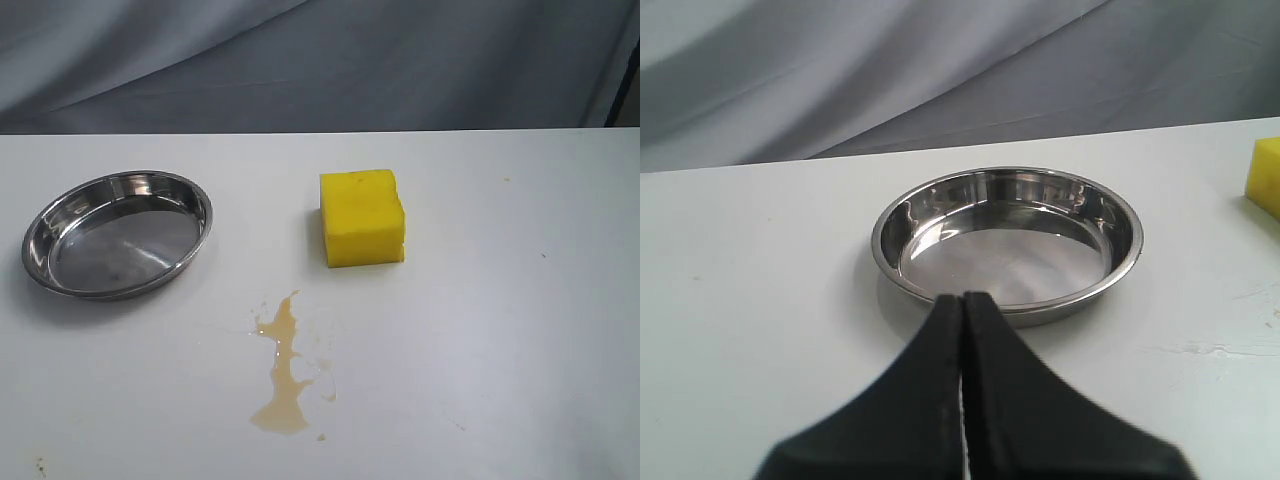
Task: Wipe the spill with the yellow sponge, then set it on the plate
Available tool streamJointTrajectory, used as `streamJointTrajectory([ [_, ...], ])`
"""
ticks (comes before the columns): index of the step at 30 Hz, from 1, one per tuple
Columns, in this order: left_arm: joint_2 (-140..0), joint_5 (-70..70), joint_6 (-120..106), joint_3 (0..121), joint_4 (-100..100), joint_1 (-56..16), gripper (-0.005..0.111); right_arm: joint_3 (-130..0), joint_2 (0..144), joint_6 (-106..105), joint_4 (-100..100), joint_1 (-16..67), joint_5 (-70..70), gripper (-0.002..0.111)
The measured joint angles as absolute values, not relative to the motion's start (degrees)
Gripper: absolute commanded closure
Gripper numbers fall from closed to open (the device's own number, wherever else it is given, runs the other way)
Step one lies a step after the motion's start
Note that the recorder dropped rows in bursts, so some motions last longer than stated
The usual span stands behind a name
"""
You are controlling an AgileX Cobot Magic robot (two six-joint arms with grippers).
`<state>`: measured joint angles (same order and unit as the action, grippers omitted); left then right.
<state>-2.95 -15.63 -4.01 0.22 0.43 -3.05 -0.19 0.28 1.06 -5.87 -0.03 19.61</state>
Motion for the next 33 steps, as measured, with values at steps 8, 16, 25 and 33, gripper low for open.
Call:
streamJointTrajectory([
  [8, -2.9, -15.6, -4.0, 0.2, 0.4, -3.1, 0.107, -0.2, 0.3, 1.1, -5.9, 0.0, 19.6, 0.108],
  [16, -2.9, -15.6, -4.0, 0.2, 0.4, -3.1, 0.107, -0.2, 0.3, 1.1, -5.9, 0.0, 19.6, 0.108],
  [25, -2.9, -15.6, -4.0, 0.2, 0.4, -3.1, 0.107, -0.2, 0.3, 0.6, -8.1, 0.0, 15.1, 0.108],
  [33, -2.9, -15.6, -4.0, 0.2, 0.4, -3.1, 0.107, -0.2, 0.3, 0.6, -4.4, 0.0, -4.6, 0.108],
])
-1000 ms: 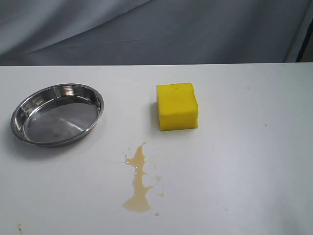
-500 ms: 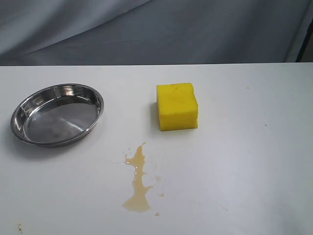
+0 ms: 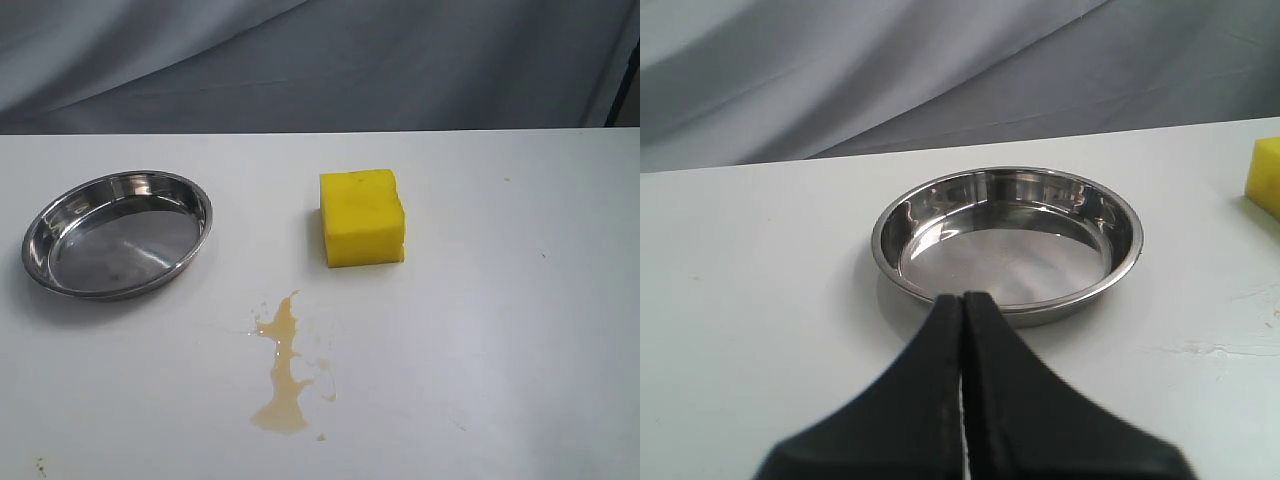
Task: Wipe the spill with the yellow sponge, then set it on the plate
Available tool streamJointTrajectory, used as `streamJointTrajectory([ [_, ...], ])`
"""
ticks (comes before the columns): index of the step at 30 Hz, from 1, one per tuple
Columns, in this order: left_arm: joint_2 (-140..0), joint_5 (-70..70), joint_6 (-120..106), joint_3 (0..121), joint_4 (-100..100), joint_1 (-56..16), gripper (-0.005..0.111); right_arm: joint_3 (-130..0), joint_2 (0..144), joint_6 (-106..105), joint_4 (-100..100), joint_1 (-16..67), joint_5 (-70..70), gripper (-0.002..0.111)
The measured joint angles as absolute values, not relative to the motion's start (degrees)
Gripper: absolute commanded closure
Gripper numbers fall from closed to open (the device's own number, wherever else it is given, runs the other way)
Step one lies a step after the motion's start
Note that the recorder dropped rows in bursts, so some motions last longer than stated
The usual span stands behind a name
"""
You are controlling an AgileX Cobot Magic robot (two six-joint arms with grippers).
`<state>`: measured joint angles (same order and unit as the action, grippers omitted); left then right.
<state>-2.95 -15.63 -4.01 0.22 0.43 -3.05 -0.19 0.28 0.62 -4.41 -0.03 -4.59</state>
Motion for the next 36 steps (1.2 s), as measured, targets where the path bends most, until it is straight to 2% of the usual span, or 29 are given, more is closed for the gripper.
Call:
streamJointTrajectory([
  [11, -2.9, -15.6, -4.0, 0.2, 0.4, -3.1, 0.107, -0.2, 0.3, 1.1, -4.1, 0.0, -11.0, 0.108],
  [22, -2.9, -15.6, -4.0, 0.2, 0.4, -3.1, 0.107, -0.2, 0.3, 16.7, -2.1, 0.0, -19.7, 0.108],
  [29, -2.9, -15.6, -4.0, 0.2, 0.4, -3.1, 0.107, -0.2, 0.3, 18.1, -2.0, 0.0, -19.4, 0.108],
  [33, -2.9, -15.6, -4.0, 0.2, 0.4, -3.1, 0.107, -1.8, 0.9, 20.4, -2.9, 0.0, -13.2, 0.108],
  [36, -2.9, -15.6, -4.0, 0.2, 0.4, -3.1, 0.107, -7.9, 8.2, 24.9, -10.0, 0.0, -9.1, 0.108],
])
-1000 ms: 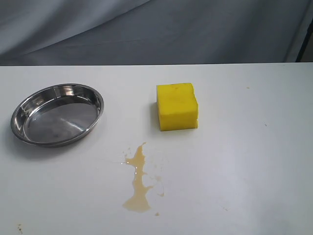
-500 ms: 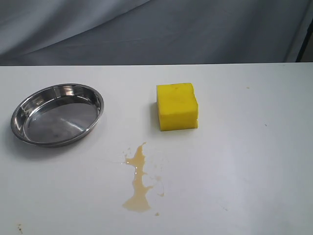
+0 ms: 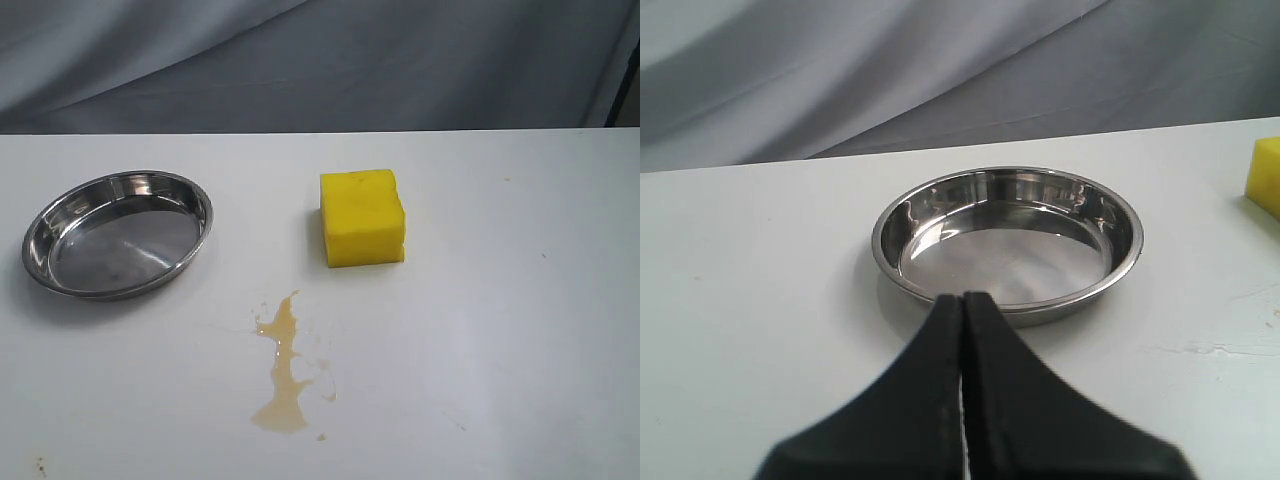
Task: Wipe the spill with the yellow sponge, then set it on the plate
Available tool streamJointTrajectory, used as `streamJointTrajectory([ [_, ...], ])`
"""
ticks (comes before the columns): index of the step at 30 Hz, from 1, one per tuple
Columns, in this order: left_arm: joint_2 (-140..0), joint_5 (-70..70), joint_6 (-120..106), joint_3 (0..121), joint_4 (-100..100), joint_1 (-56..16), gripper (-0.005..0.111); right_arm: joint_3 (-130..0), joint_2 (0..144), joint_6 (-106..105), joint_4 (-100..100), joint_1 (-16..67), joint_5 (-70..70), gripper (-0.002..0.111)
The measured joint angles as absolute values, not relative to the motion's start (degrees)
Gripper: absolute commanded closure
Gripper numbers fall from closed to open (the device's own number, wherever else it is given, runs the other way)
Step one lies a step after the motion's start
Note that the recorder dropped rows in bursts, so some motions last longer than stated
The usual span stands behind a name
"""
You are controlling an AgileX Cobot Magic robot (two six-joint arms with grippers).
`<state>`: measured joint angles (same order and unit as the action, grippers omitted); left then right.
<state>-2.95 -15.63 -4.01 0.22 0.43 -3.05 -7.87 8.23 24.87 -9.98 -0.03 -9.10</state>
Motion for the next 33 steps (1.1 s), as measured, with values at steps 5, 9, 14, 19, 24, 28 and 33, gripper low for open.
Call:
streamJointTrajectory([
  [5, -2.9, -15.6, -4.0, 0.2, 0.4, -3.1, 0.107, -18.6, 24.2, 25.9, -14.9, 0.1, -2.2, 0.108],
  [9, -2.9, -15.6, -4.0, 0.2, 0.4, -3.1, 0.107, -28.2, 39.0, 21.2, -15.5, 6.8, 6.5, 0.108],
  [14, -2.9, -15.6, -4.0, 0.2, 0.4, -3.1, 0.107, -37.1, 56.4, 14.1, -15.5, 23.2, 11.1, 0.108],
  [19, -2.9, -15.6, -4.0, 0.2, 0.4, -3.1, 0.107, -46.3, 71.1, 13.7, -14.3, 28.2, 11.3, 0.108],
  [24, -2.9, -15.6, -4.0, 0.2, 0.4, -3.1, 0.107, -56.1, 84.3, 13.7, -10.2, 28.6, 11.3, 0.103],
  [28, -2.9, -15.6, -4.0, 0.2, 0.4, -3.1, 0.107, -61.6, 91.6, 13.7, -7.7, 28.6, 11.6, 0.083],
  [33, -2.9, -15.6, -4.0, 0.2, 0.4, -3.1, 0.107, -67.7, 98.8, 13.7, -7.3, 28.6, 11.7, 0.039],
])
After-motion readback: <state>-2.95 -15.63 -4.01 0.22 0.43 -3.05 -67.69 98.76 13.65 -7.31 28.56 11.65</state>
